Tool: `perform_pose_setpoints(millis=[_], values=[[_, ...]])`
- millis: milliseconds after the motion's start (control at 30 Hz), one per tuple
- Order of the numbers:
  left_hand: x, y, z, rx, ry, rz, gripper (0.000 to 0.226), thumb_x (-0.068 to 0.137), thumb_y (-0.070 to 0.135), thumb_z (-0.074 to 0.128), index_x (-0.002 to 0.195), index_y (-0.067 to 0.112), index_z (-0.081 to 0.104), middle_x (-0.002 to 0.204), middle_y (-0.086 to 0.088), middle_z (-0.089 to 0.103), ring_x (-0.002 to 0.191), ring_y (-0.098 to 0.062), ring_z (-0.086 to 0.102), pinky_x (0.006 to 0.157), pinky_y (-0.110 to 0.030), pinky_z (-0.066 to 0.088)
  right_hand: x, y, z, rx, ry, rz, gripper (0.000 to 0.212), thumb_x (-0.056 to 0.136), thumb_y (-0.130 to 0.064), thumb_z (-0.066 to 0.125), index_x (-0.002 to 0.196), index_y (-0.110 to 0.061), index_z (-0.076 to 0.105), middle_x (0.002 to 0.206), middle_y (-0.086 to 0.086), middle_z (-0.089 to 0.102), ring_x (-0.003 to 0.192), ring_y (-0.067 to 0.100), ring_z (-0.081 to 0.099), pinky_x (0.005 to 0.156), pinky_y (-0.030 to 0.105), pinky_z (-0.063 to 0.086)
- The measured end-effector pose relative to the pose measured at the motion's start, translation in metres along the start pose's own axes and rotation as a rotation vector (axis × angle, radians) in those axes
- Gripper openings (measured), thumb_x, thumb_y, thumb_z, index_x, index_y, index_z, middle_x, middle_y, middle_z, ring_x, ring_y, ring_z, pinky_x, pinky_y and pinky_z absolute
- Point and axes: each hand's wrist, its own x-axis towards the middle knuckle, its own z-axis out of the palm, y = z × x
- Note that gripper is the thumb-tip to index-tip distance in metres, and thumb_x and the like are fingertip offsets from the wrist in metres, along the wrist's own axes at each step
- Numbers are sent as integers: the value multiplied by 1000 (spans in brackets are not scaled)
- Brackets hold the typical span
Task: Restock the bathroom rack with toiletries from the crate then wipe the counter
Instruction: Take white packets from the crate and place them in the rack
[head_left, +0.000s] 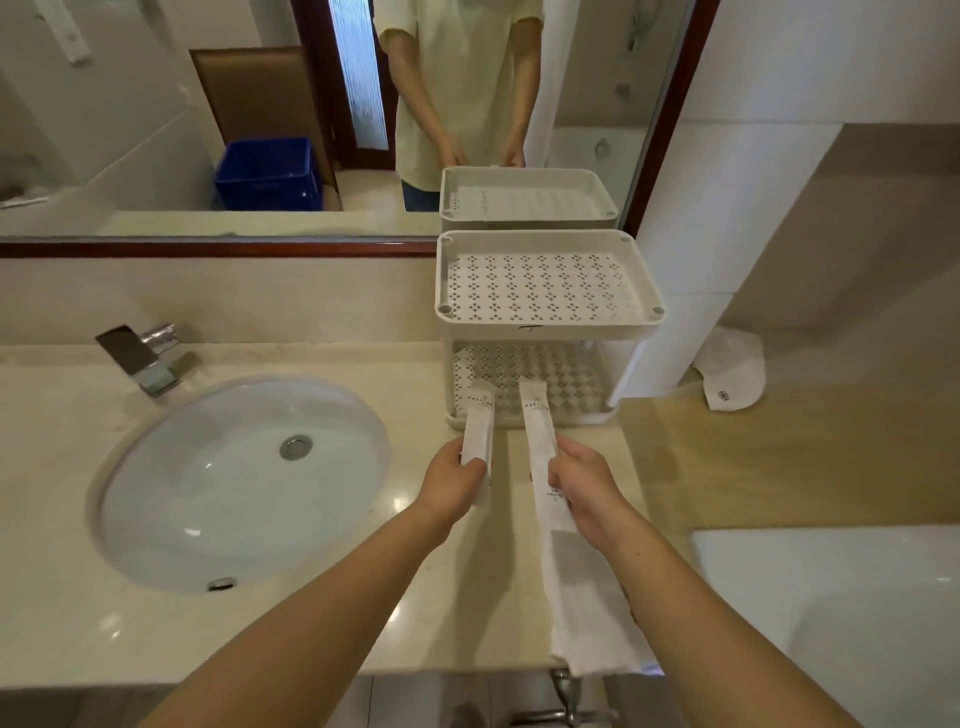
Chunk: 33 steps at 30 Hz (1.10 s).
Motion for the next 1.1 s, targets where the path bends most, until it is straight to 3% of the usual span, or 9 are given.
perform_pose_setpoints(millis=[100, 200, 300, 467, 567, 733, 833, 967, 1100], values=[[31, -1, 7, 3, -15, -5, 35, 86, -2, 42, 113, 8, 61, 100, -11, 67, 87, -24, 64, 69, -28, 54, 34, -3, 0, 1, -17, 31, 54, 71, 15, 36, 110, -5, 66, 87, 16, 63, 77, 29, 56, 68, 39, 47], [60, 0, 14, 1, -1, -23, 45, 87, -4, 41, 129, 8, 54, 113, -8, 65, 96, -22, 64, 70, -27, 54, 67, -7, 1, -52, -25, 30, 55, 73, 15, 38, 115, -8, 64, 81, 6, 65, 69, 21, 59, 56, 25, 48], [90, -3, 22, 16, 34, -45, 63, 91, -1, 42, 151, 9, 25, 145, -5, 44, 130, -23, 47, 99, -31, 46, 100, -10, 6, -66, -46, -8, 62, 74, 18, 39, 124, -11, 62, 84, -5, 67, 66, 9, 60, 47, 17, 46], [130, -14, 28, -21, 131, 6, 58, 88, -4, 48, 144, 6, 36, 113, -3, 65, 105, -25, 64, 91, -37, 53, 145, -8, 20, -62, -93, -61, 61, 76, 18, 44, 121, -20, 62, 73, -18, 68, 62, 2, 67, 48, 17, 50], [143, -23, 30, -60, 187, 20, 66, 89, -4, 51, 149, 9, 28, 122, -12, 62, 104, -30, 64, 88, -46, 55, 161, -4, 26, -31, -90, -81, 57, 78, 18, 48, 114, -24, 60, 66, -19, 68, 60, 4, 68, 49, 18, 51], [145, -32, 31, 61, 249, 78, 63, 89, 6, 56, 147, 12, 32, 140, -10, 47, 120, -28, 54, 92, -49, 53, 171, -1, 31, -81, -114, -98, 44, 77, 8, 51, 114, -8, 67, 84, -2, 71, 71, 17, 67, 57, 26, 55], [139, -38, 31, 143, 225, 123, 59, 86, 3, 50, 142, 14, 40, 148, -6, 38, 133, -23, 42, 103, -43, 46, 167, -1, 27, -235, -154, -124, 64, 76, 2, 55, 137, -17, 53, 126, -2, 61, 100, 14, 64, 81, 30, 57], [134, -46, 29, 318, 115, 218, 66, 80, -10, 44, 139, 17, 42, 153, -1, 24, 140, -13, 27, 101, -12, 27, 162, 0, 20, -400, -299, -116, 84, 72, 2, 61, 148, -26, 36, 147, 2, 43, 79, 10, 63, 44, 15, 44], [136, -49, 25, 416, 94, 272, 75, 74, -14, 46, 143, 14, 41, 154, -3, 25, 143, -14, 25, 101, -8, 21, 167, 4, 17, -530, -315, -173, 90, 72, 4, 65, 151, -22, 30, 153, -3, 35, 120, 18, 55, 44, 6, 43]])
